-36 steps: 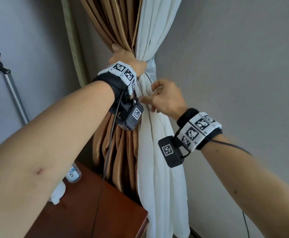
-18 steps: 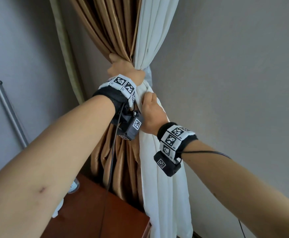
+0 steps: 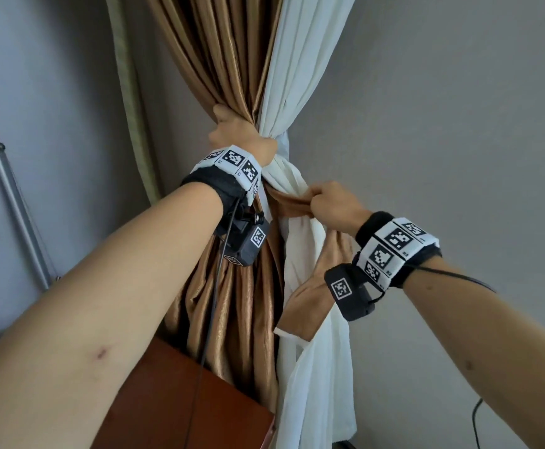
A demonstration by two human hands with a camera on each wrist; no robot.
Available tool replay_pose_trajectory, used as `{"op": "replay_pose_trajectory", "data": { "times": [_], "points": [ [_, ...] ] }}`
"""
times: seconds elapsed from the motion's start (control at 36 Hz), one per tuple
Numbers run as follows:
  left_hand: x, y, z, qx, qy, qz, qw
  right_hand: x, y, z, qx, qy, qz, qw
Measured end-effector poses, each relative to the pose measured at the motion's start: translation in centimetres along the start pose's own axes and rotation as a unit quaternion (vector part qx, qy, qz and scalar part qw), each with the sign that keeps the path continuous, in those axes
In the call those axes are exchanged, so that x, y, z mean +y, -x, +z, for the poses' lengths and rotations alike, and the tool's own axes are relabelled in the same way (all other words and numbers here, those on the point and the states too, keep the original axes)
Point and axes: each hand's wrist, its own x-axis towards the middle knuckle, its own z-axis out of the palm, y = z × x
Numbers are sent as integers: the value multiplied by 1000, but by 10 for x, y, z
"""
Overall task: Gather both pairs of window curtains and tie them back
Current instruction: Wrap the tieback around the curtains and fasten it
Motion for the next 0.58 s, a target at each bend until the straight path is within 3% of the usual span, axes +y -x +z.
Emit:
{"op": "replay_pose_trajectory", "data": {
  "times": [0.17,0.28,0.39,0.58],
  "points": [
    [-2,0,-3,3,4,3,1000,-2,8,0,-34,3,-32,999],
    [-3,-1,-4,-2,-3,6,1000,1,7,0,23,73,-91,993],
    [-6,-4,-5,-4,-12,7,1000,11,3,-13,49,45,-95,993],
    [-14,-13,-15,-20,-31,26,999,30,-1,-33,102,106,-67,987]
  ]
}}
